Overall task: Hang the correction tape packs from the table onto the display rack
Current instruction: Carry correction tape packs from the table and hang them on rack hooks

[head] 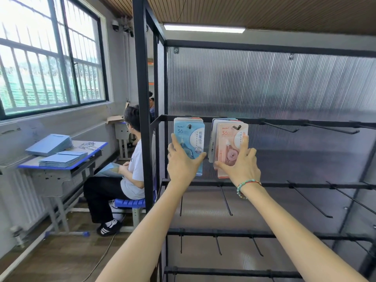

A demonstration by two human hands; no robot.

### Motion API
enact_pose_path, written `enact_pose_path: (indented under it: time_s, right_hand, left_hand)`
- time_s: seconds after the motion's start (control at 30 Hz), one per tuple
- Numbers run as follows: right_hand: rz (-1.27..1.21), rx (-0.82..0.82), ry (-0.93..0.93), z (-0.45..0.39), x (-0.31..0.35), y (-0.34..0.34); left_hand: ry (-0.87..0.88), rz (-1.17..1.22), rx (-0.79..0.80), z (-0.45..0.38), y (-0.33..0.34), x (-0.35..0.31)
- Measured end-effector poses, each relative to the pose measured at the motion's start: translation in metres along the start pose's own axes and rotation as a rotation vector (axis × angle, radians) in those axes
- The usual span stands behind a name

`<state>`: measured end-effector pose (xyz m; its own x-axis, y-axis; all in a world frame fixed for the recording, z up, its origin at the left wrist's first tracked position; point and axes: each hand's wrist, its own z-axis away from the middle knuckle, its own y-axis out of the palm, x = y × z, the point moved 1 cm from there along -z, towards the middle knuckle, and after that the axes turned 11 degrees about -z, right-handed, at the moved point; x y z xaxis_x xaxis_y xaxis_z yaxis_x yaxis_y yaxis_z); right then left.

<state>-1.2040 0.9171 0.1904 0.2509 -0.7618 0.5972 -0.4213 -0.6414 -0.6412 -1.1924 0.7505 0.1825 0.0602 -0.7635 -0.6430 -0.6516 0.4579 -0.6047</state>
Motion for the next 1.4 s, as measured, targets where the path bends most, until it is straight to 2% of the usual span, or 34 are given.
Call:
enact_pose_path:
  time_s: [0.23, 0.43, 0.73, 1.1, 1.23, 1.4]
  right_hand:
    - [-0.018, 0.037, -0.014, 0.025, -0.016, -0.007]
    - [-0.055, 0.152, -0.095, 0.061, -0.017, -0.019]
    - [-0.156, 0.431, -0.271, 0.151, 0.008, -0.011]
    - [-0.317, 0.723, -0.572, 0.285, 0.150, 0.045]
    - [-0.393, 0.787, -0.679, 0.354, 0.227, 0.064]
    - [-0.475, 0.944, -0.833, 0.479, 0.324, 0.080]
  left_hand:
    - [0.035, -0.066, 0.014, 0.025, -0.013, 0.009]
    - [0.094, -0.099, 0.021, 0.074, -0.031, 0.012]
    - [-0.090, -0.250, -0.019, 0.186, -0.095, 0.045]
    - [-0.417, -0.468, -0.170, 0.295, -0.251, 0.170]
    - [-0.504, -0.530, -0.241, 0.337, -0.336, 0.209]
    - [-0.670, -0.651, -0.344, 0.419, -0.461, 0.268]
